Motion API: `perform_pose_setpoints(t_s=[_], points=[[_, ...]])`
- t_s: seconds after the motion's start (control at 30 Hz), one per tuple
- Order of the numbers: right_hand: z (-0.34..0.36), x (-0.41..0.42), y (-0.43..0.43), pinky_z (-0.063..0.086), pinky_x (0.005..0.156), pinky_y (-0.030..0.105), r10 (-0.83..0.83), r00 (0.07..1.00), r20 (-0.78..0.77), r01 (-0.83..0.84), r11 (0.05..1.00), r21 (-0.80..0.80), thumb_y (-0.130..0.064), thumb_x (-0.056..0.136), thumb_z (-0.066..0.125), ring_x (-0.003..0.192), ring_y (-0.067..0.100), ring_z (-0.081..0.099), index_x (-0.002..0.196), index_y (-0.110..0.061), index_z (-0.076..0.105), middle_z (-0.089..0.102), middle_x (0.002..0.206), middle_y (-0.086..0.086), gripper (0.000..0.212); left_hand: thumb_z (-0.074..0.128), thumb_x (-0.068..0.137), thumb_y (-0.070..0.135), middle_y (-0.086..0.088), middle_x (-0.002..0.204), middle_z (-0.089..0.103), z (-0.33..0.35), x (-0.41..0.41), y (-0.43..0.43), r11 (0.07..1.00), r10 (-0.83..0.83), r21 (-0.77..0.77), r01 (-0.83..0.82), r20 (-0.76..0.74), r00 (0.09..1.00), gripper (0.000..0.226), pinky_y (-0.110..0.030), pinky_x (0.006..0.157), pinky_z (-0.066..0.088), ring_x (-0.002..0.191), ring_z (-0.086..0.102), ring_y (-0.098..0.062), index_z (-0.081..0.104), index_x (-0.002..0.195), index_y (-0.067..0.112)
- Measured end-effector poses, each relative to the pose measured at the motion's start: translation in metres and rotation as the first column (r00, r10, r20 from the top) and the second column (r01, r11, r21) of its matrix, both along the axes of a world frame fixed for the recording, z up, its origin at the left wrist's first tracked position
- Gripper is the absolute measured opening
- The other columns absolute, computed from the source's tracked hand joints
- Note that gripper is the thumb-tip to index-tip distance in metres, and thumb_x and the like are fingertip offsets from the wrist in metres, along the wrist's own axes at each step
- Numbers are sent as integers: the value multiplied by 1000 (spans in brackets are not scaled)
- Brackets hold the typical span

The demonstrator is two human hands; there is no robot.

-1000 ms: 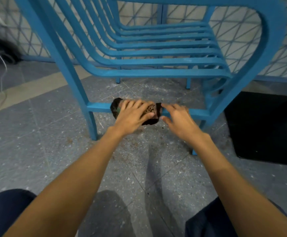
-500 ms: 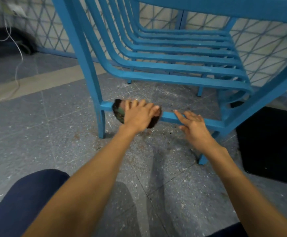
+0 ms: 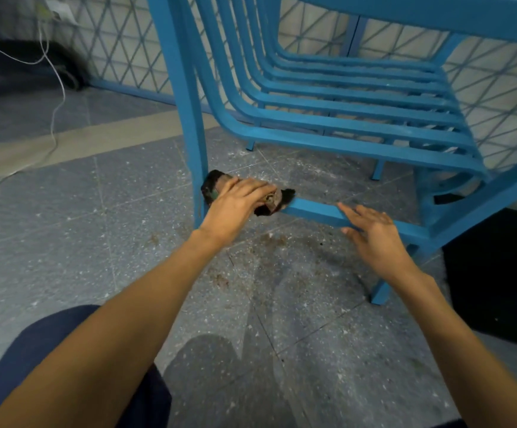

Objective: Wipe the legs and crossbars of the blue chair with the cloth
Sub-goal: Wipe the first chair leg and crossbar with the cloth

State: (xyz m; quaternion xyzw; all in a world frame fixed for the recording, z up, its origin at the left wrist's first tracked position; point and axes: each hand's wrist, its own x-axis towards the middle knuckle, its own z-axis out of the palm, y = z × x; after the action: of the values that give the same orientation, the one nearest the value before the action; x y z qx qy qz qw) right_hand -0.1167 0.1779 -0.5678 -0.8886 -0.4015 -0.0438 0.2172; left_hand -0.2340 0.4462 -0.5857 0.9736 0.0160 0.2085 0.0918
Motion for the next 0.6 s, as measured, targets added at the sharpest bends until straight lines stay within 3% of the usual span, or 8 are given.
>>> perform_pose_setpoints(t_s=[0.07, 0.17, 0.23, 0.33, 0.4, 0.47, 0.53, 0.6], points=[[-1, 0, -2, 40, 98, 55, -1, 1000, -1, 1, 1000, -2, -4, 83, 69, 108, 41, 60, 130, -5, 58, 65, 114, 21, 49, 53, 93, 2, -3, 134, 56, 2, -8, -6, 994, -42, -100, 47, 49, 998, 43, -43, 112, 28, 130, 46, -24, 52, 133, 18], [3, 0, 2, 41, 94, 54, 8, 1000, 3, -8, 999, -42, -4, 83, 70, 106, 41, 61, 131, -4, 56, 66, 109, 20, 49, 49, 95, 1, -7, 125, 60, 20, -32, 1, 950, -78, -287, 122, 160, 984, 34, -31, 105, 38, 118, 53, -18, 55, 127, 10], [6, 2, 1, 40, 95, 54, -10, 1000, -12, 9, 996, -87, -4, 85, 68, 108, 40, 60, 133, -6, 54, 65, 109, 20, 50, 46, 95, 0, -7, 117, 63, 37, -43, 8, 884, 25, -459, 88, 234, 972, 29, -18, 97, 42, 107, 56, -8, 58, 121, 7], [21, -4, 11, 35, 103, 48, -90, 991, -94, 70, 978, -195, -8, 90, 63, 117, 39, 55, 140, -12, 46, 61, 123, 21, 53, 50, 94, 4, 3, 100, 66, 55, -61, 22, 746, 328, -664, -49, 302, 895, 20, -4, 83, 40, 91, 55, 5, 63, 109, 8], [42, -7, 23, 33, 104, 37, -183, 967, -177, 105, 920, -377, -19, 93, 59, 123, 35, 52, 144, -20, 40, 57, 133, 17, 55, 52, 94, 9, 10, 80, 61, 61, -72, 32, 629, 504, -773, -86, 321, 802, 11, -7, 70, 40, 72, 52, 9, 62, 92, 10], [70, -7, 44, 34, 103, 33, -297, 927, -231, 102, 789, -606, -37, 94, 56, 126, 33, 49, 145, -21, 38, 52, 138, 16, 57, 51, 95, 13, 14, 66, 47, 63, -80, 48, 517, 632, -851, -96, 304, 713, 16, -12, 60, 35, 58, 42, 9, 53, 79, 14], [89, -8, 71, 34, 106, 36, -323, 911, -258, 36, 682, -730, -54, 91, 51, 130, 32, 45, 145, -17, 40, 45, 144, 16, 66, 48, 97, 17, 13, 66, 45, 58, -87, 69, 397, 696, -915, -69, 251, 673, 18, -20, 63, 35, 59, 40, 7, 49, 79, 14], [95, -17, 105, 29, 112, 39, -250, 916, -315, -47, 712, -700, -59, 90, 47, 137, 30, 37, 146, -20, 38, 37, 151, 13, 69, 46, 97, 26, 8, 76, 53, 50, -88, 85, 289, 692, -957, -27, 189, 696, 16, -28, 73, 42, 72, 48, -1, 52, 87, 15]])
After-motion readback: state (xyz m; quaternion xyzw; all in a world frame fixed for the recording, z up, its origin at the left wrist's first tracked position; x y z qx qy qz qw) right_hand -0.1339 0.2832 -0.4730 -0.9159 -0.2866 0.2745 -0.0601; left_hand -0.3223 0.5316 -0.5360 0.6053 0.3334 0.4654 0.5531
